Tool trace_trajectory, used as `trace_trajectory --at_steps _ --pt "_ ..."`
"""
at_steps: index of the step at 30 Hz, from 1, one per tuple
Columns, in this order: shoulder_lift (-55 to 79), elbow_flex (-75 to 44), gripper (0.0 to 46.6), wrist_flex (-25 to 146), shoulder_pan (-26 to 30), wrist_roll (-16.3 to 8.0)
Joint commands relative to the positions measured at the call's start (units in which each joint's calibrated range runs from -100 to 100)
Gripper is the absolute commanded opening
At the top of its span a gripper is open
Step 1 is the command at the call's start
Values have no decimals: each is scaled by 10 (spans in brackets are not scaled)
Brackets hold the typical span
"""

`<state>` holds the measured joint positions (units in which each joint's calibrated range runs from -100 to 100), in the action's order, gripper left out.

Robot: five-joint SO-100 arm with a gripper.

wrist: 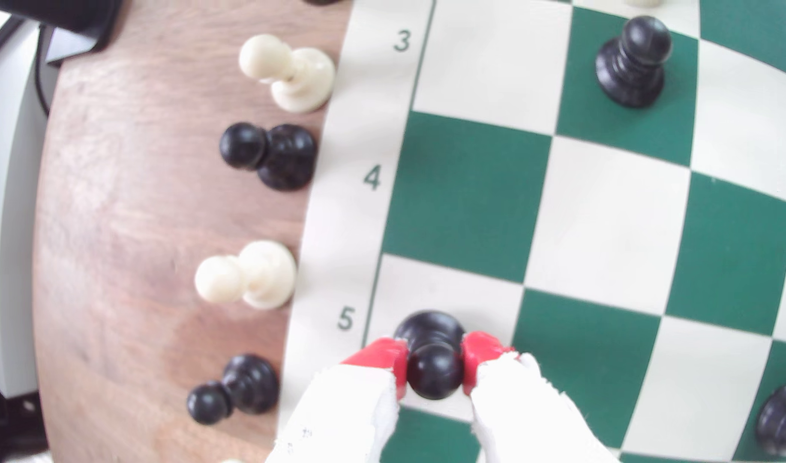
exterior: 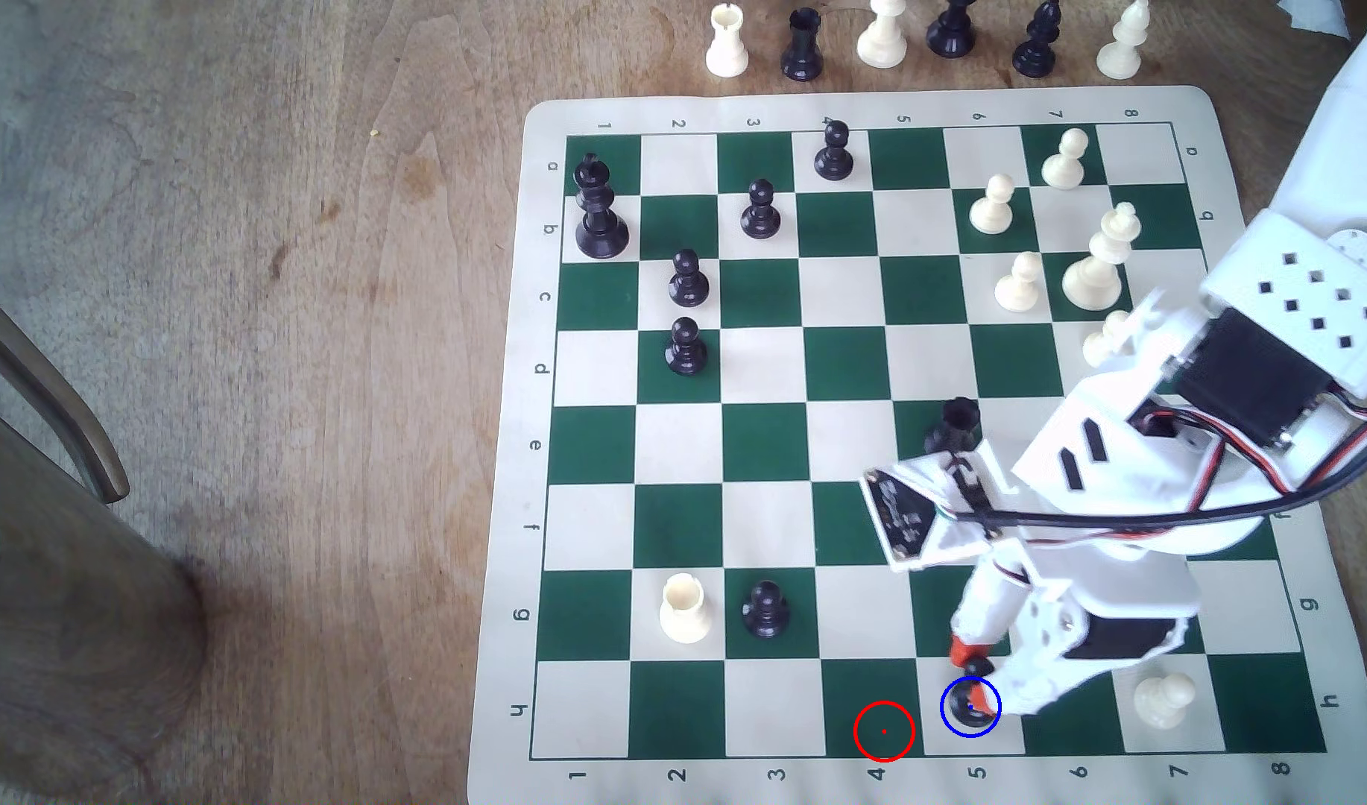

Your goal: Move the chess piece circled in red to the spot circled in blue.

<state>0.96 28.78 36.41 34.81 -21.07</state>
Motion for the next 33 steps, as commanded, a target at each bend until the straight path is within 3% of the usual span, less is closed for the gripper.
trace_trajectory --at_steps 1,21,24,25,26,33 --pt "-15 -19 23 -12 -1 -1" --pt "-3 -21 29 -11 7 -2" --pt "0 -22 72 -13 7 -1" --pt "0 -22 171 -13 6 -1" --pt "0 -23 198 -10 6 -1" --pt "-4 -23 226 -6 6 -1"
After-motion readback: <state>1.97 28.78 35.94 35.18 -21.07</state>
